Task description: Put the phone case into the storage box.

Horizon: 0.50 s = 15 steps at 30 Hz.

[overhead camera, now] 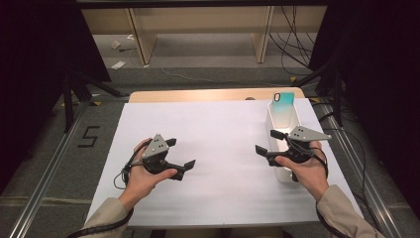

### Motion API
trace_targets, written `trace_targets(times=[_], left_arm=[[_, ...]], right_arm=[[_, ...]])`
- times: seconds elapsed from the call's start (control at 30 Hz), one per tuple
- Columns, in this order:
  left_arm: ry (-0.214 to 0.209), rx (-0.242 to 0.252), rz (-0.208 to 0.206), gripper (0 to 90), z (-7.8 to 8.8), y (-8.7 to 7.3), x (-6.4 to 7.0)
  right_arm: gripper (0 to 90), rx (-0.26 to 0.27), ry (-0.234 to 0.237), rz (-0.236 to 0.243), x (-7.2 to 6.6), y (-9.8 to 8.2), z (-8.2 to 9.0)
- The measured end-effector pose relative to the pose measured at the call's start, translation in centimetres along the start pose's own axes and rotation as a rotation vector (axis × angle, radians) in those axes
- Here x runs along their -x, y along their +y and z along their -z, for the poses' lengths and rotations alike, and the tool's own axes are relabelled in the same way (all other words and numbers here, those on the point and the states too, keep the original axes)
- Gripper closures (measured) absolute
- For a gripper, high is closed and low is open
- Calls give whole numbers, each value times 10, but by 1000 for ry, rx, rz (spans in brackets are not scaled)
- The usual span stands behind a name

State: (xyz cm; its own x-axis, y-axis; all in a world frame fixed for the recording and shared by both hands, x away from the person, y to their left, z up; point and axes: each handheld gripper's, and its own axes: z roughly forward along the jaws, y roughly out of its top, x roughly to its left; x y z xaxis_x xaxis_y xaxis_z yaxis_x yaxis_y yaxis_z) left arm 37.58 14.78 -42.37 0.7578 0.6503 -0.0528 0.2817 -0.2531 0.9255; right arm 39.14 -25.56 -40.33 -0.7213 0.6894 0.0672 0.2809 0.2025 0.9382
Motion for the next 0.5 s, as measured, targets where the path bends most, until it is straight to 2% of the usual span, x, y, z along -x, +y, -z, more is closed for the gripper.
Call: trace_targets(times=[0.5], left_arm=[[-2,1,3,0,-1,0,0]], right_arm=[[165,14,4,5,0,0,1]])
